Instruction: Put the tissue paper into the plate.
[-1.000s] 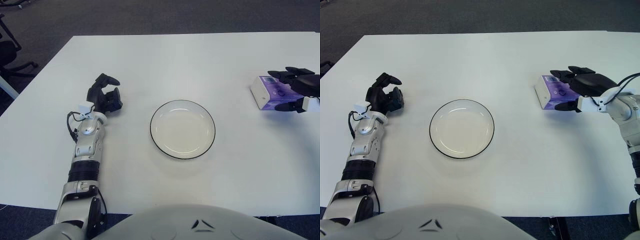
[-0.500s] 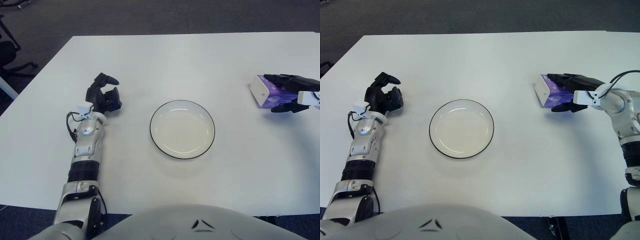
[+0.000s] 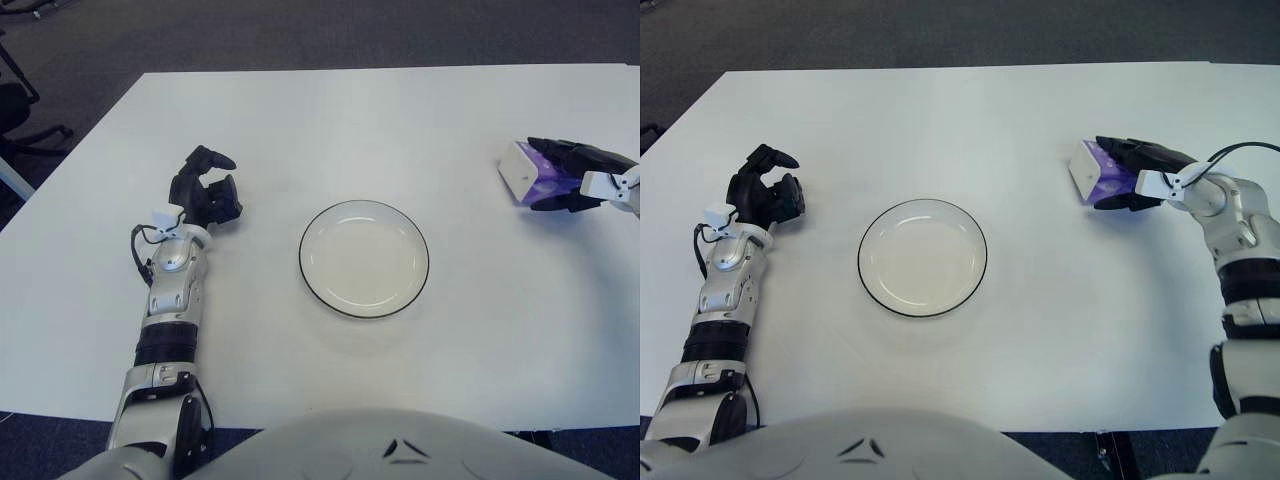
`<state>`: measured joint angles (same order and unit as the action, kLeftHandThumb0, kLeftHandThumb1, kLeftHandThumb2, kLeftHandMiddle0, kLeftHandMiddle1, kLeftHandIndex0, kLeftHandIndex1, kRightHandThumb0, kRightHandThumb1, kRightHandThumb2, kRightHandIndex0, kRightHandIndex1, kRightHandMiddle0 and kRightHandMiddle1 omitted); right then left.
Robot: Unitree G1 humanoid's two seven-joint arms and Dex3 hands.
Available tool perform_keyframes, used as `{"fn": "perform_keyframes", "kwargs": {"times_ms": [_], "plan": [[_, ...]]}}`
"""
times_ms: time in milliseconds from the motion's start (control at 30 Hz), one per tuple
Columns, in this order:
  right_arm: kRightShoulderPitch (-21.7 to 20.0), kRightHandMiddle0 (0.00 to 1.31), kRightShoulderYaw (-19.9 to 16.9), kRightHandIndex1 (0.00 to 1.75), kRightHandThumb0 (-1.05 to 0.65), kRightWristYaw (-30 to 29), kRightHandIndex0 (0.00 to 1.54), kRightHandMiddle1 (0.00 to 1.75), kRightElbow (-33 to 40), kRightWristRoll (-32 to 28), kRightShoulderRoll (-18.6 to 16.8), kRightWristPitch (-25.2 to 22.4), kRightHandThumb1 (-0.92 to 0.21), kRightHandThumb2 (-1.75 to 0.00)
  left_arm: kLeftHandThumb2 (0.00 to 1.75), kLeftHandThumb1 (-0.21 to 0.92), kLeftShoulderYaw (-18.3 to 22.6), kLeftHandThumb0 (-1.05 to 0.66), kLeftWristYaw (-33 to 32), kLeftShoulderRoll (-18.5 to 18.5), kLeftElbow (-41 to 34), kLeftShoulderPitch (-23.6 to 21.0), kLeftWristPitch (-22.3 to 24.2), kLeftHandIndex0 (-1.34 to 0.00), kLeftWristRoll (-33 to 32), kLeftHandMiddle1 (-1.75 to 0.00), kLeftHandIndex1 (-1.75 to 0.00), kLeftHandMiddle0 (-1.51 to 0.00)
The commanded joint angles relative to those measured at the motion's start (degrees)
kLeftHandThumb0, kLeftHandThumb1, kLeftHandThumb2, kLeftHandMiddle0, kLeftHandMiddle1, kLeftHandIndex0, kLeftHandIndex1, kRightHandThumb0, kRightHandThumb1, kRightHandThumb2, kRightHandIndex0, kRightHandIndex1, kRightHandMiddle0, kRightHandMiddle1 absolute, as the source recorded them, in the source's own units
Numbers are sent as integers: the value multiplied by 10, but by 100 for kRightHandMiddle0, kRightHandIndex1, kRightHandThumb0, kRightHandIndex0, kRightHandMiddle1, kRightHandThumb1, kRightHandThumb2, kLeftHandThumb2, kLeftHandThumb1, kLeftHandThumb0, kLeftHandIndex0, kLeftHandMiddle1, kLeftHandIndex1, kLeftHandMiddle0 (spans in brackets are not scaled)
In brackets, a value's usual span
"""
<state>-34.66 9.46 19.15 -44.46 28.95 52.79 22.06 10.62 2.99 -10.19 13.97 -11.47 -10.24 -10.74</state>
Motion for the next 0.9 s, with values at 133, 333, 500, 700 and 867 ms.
{"fn": "perform_keyframes", "kwargs": {"times_ms": [133, 333, 500, 700, 867], "plan": [[-32, 0, 68, 0, -94, -125, 0, 0, -157, 67, -58, 15, -82, -40, 129, 34, -9, -47, -14, 59, 40, 79, -8, -60, 0, -175, -175, -128], [-55, 0, 99, 0, -98, -220, 0, 0, -228, 93, -73, 15, -91, -31, 128, 35, -11, -47, -21, 61, 33, 83, -8, -59, 4, -175, -175, -127], [-66, 1, 113, 1, -86, -274, 3, 14, -253, 99, -79, 17, -90, -33, 127, 35, -12, -47, -20, 60, 30, 85, -10, -59, 5, -175, -175, -126], [-54, 0, 113, 100, -52, -288, 3, 116, -220, 84, -75, 33, -57, -76, 127, 35, -13, -47, -20, 62, 26, 86, -5, -59, 3, -175, -175, -127], [-49, 26, 121, 145, -15, -339, 36, 162, -221, 95, -77, 40, -48, -101, 127, 35, -14, -47, -22, 62, 26, 86, -5, -59, 5, -175, -175, -128]]}}
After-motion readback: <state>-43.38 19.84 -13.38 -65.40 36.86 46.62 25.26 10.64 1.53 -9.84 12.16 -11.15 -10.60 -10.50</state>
